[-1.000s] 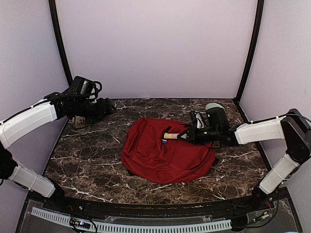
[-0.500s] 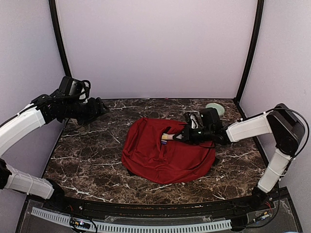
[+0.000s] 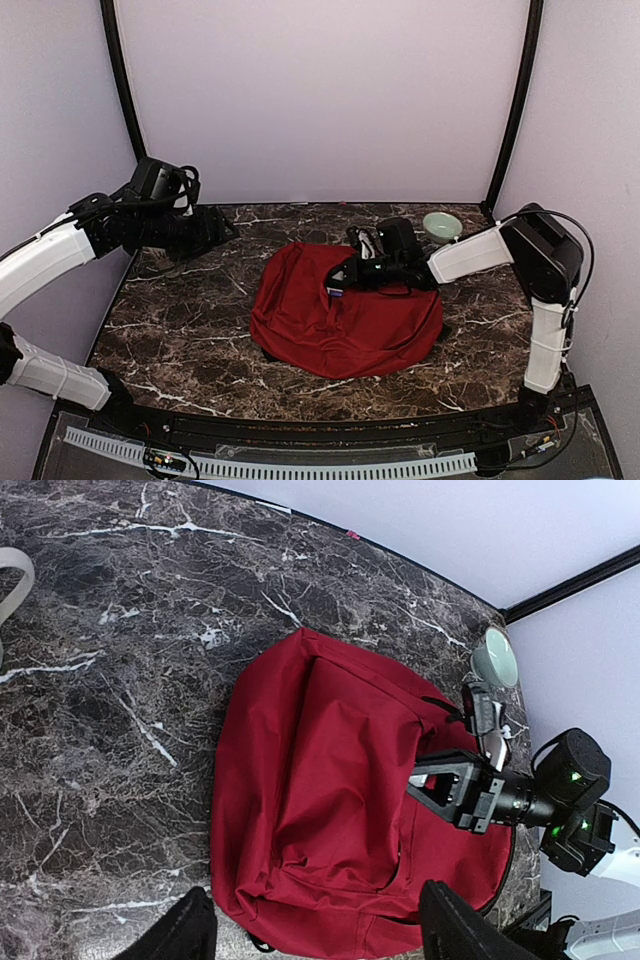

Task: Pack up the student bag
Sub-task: Place the pen in the upper front pocket of the bag.

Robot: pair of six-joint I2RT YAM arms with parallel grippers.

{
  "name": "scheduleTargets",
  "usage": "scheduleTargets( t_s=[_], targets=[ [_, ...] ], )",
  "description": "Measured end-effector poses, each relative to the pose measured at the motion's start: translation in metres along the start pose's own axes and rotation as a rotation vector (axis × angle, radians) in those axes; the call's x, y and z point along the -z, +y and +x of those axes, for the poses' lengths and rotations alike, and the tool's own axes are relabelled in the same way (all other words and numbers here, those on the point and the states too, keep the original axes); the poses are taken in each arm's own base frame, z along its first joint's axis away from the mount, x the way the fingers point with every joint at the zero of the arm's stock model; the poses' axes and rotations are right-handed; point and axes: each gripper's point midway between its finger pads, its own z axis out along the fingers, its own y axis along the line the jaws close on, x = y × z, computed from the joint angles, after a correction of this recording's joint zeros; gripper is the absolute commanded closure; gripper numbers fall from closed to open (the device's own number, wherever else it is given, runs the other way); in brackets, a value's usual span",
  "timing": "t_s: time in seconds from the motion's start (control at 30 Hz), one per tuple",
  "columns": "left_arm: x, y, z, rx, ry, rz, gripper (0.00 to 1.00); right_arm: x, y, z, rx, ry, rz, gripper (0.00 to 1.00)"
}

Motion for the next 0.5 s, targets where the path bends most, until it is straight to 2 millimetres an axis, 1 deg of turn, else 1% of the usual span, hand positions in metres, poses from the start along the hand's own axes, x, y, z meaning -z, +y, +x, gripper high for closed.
scheduleTargets(
  t_s=[0.07, 0.13, 0.17, 0.23, 0.27, 0.3, 0.4, 0.5],
  targets=[
    [0.001, -0.005, 0.001, -0.011, 0.000, 0.004, 0.29, -0.011, 0.002, 0.002, 0.004, 0.013, -0.003, 0.91],
    [0.000, -0.009, 0.004, -0.026, 0.008, 0.012, 0.29, -0.016, 0.003, 0.003, 0.002, 0.028, 0.000, 0.83],
    [-0.001, -0.010, 0.005, -0.031, 0.012, 0.011, 0.29, -0.017, 0.004, 0.004, 0.002, 0.037, 0.004, 0.75],
    [-0.003, -0.011, 0.009, -0.043, 0.022, 0.008, 0.29, -0.014, 0.005, 0.004, 0.005, 0.048, 0.016, 0.54],
    [-0.005, -0.010, 0.009, -0.047, 0.025, 0.004, 0.29, -0.011, 0.005, 0.005, 0.014, 0.056, 0.036, 0.47],
    [-0.007, -0.009, 0.010, -0.050, 0.027, -0.002, 0.29, -0.006, 0.004, 0.006, 0.017, 0.065, 0.058, 0.43],
    [-0.013, -0.007, 0.009, -0.061, 0.033, -0.027, 0.30, 0.012, 0.008, 0.007, 0.043, 0.089, 0.121, 0.39],
    [-0.017, -0.008, 0.003, -0.077, 0.023, -0.050, 0.30, 0.035, 0.020, 0.000, 0.085, 0.101, 0.172, 0.38]
  ],
)
